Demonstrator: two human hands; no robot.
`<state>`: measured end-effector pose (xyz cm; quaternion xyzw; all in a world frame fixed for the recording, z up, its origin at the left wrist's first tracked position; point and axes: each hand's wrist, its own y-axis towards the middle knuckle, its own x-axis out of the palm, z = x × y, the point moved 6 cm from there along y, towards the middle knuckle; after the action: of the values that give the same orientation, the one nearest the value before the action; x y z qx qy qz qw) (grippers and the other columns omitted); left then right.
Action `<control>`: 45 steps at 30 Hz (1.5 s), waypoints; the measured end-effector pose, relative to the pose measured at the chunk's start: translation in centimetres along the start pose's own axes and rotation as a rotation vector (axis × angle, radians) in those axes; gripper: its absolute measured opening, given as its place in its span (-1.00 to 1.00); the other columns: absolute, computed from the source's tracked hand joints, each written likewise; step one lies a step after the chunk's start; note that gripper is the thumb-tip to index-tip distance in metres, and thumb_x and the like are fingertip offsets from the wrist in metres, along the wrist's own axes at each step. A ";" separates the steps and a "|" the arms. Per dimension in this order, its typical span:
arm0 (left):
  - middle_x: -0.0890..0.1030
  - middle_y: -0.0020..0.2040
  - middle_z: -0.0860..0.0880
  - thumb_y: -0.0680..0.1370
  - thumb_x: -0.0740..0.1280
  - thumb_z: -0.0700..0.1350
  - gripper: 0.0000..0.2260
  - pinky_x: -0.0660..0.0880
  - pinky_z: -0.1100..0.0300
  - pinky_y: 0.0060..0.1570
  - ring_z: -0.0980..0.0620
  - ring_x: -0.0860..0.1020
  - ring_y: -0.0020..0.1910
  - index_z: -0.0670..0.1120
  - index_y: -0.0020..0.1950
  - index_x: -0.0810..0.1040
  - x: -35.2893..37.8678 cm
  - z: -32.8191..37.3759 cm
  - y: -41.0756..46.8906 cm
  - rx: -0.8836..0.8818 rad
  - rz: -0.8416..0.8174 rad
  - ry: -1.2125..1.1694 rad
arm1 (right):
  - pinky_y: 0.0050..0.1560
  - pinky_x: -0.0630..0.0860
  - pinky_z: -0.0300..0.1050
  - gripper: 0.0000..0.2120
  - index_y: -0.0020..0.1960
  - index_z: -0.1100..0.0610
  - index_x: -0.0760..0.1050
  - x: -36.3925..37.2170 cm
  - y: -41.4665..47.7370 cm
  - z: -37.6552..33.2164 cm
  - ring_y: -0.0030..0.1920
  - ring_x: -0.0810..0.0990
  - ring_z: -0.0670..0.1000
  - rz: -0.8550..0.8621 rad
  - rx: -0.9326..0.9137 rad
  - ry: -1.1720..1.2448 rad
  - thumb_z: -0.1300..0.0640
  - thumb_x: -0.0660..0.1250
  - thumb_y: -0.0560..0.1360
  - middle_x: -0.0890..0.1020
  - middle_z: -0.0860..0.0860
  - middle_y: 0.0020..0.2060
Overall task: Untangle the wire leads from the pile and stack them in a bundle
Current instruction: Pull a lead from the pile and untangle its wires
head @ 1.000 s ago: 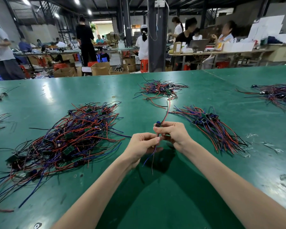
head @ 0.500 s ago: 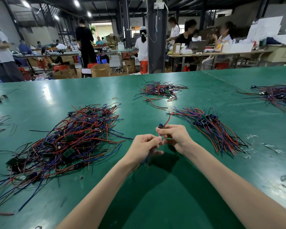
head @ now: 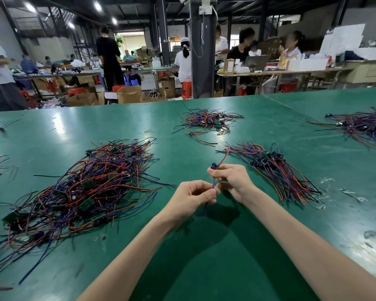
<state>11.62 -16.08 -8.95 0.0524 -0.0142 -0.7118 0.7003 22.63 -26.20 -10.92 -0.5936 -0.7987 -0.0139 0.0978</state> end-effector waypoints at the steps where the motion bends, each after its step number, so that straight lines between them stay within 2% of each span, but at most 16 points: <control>1: 0.60 -0.31 0.03 0.56 0.30 -0.26 -0.88 0.53 0.29 -0.11 0.08 0.60 -0.25 -0.16 -0.14 0.59 0.0 0.0 0.0 -0.011 0.000 0.008 | -0.55 0.37 -0.28 -0.90 -0.22 0.26 0.56 -0.1 0.0 0.0 -0.47 0.36 -0.09 0.000 -0.002 -0.012 0.33 0.49 0.34 0.51 -0.05 -0.55; 4: 0.55 -0.40 0.08 0.58 0.28 -0.23 -0.82 0.51 0.30 -0.11 0.10 0.60 -0.29 -0.14 -0.20 0.58 -0.1 0.5 0.1 0.007 0.013 0.025 | -0.55 0.38 -0.28 -0.90 -0.23 0.25 0.57 0.0 0.0 0.1 -0.44 0.37 -0.07 -0.001 -0.004 -0.026 0.32 0.49 0.34 0.52 0.00 -0.49; 7: 0.61 -0.31 0.09 0.56 0.29 -0.29 -0.86 0.49 0.36 -0.09 0.17 0.56 -0.26 -0.12 -0.09 0.61 0.1 1.1 -0.1 0.081 0.003 0.056 | -0.55 0.37 -0.29 -0.89 -0.26 0.23 0.56 0.0 0.1 -0.1 -0.42 0.36 -0.06 0.005 -0.005 -0.004 0.32 0.49 0.35 0.52 -0.01 -0.50; 9: 0.62 -0.32 0.10 0.56 0.30 -0.30 -0.86 0.47 0.38 -0.09 0.19 0.55 -0.27 -0.11 -0.08 0.61 0.4 1.1 -0.2 0.093 -0.016 0.075 | -0.56 0.37 -0.29 -0.88 -0.26 0.23 0.55 -0.2 0.2 -0.1 -0.42 0.36 -0.06 0.016 -0.003 0.011 0.33 0.48 0.35 0.52 -0.02 -0.51; 11: 0.58 -0.38 0.10 0.57 0.29 -0.26 -0.84 0.50 0.31 -0.07 0.17 0.54 -0.30 -0.13 -0.16 0.61 0.4 1.1 -0.2 0.072 -0.024 0.085 | -0.56 0.38 -0.28 -0.89 -0.25 0.24 0.55 -0.3 0.3 -0.1 -0.41 0.37 -0.06 0.011 -0.007 0.013 0.33 0.48 0.35 0.52 -0.01 -0.50; 14: 0.51 -0.43 0.11 0.59 0.27 -0.23 -0.81 0.53 0.10 0.07 0.17 0.52 -0.36 -0.17 -0.19 0.59 0.0 1.2 -0.2 0.045 -0.009 0.040 | -0.55 0.39 -0.28 -0.88 -0.26 0.23 0.55 -0.6 0.4 0.0 -0.44 0.37 -0.09 0.015 -0.014 0.003 0.33 0.48 0.35 0.52 -0.02 -0.49; 18: 0.59 -0.30 0.07 0.57 0.28 -0.30 -0.85 0.48 0.36 -0.08 0.19 0.54 -0.27 -0.11 -0.04 0.62 0.3 1.7 -0.4 0.124 -0.010 0.093 | -0.52 0.38 -0.31 -0.88 -0.28 0.23 0.54 -0.9 0.7 0.0 -0.53 0.38 -0.13 0.013 -0.027 0.037 0.33 0.48 0.35 0.53 -0.02 -0.51; 20: 0.58 -0.31 0.06 0.57 0.27 -0.30 -0.85 0.47 0.37 -0.08 0.18 0.53 -0.27 -0.11 -0.04 0.62 0.5 1.7 -0.4 0.129 -0.011 0.106 | -0.52 0.39 -0.31 -0.89 -0.26 0.24 0.55 -0.9 0.9 0.0 -0.52 0.40 -0.12 0.013 -0.030 0.043 0.34 0.48 0.35 0.53 0.00 -0.48; 23: 0.54 -0.38 0.10 0.59 0.25 -0.25 -0.82 0.49 0.33 -0.09 0.17 0.50 -0.32 -0.12 -0.13 0.61 0.4 1.9 -0.3 0.102 -0.025 0.100 | -0.51 0.41 -0.29 -0.88 -0.28 0.24 0.55 -0.9 1.0 0.2 -0.44 0.40 -0.06 0.010 -0.037 0.036 0.34 0.48 0.36 0.52 0.03 -0.45; 27: 0.40 -0.47 0.11 0.60 0.24 -0.22 -0.78 0.50 0.30 -0.18 0.19 0.41 -0.45 -0.14 -0.20 0.61 0.3 1.4 -0.2 0.007 -0.052 0.028 | -0.51 0.42 -0.29 -0.87 -0.30 0.24 0.54 -1.1 1.2 0.3 -0.42 0.39 -0.05 0.019 -0.052 0.048 0.35 0.47 0.37 0.52 0.02 -0.44; 32: 0.38 -0.51 0.05 0.56 0.29 -0.24 -0.78 0.43 0.31 -0.43 0.16 0.34 -0.52 -0.16 -0.25 0.64 0.3 0.0 -0.5 -0.216 -0.126 0.063 | -0.50 0.43 -0.30 -0.88 -0.27 0.24 0.55 -1.4 1.3 0.2 -0.50 0.38 -0.13 0.038 -0.055 0.054 0.34 0.46 0.38 0.51 0.02 -0.43; 37: 0.47 -0.53 0.01 0.52 0.32 -0.28 -0.80 0.20 0.40 -0.64 0.19 0.27 -0.63 -0.23 -0.30 0.62 -0.8 -1.2 -0.7 -0.487 -0.111 0.117 | -0.57 0.30 -0.34 -0.89 -0.24 0.27 0.54 -1.1 1.0 0.0 -0.58 0.33 -0.18 0.023 -0.049 0.090 0.37 0.46 0.37 0.55 -0.01 -0.47; 41: 0.42 -0.55 0.03 0.53 0.27 -0.29 -0.74 0.10 0.42 -0.70 0.22 0.20 -0.66 -0.25 -0.34 0.60 -1.2 -1.7 -0.9 -0.630 -0.094 0.071 | -0.62 0.14 -0.34 -0.88 -0.26 0.27 0.54 -0.8 0.6 -0.6 -0.59 0.24 -0.17 0.026 -0.031 0.154 0.38 0.47 0.34 0.56 0.03 -0.46; 45: 0.44 -0.50 0.00 0.53 0.24 -0.27 -0.61 0.17 0.42 -0.70 0.23 0.24 -0.68 -0.19 -0.50 0.59 -1.4 -2.4 -1.0 -0.709 -0.095 0.036 | -0.62 0.14 -0.35 -0.91 -0.25 0.27 0.58 0.3 0.0 -2.1 -0.58 0.34 -0.18 -0.015 -0.085 0.171 0.39 0.47 0.34 0.59 0.02 -0.44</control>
<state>10.91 -14.51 -11.35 -0.1806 0.2487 -0.7032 0.6411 22.83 -26.17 -8.79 -0.5880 -0.7905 -0.0991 0.1401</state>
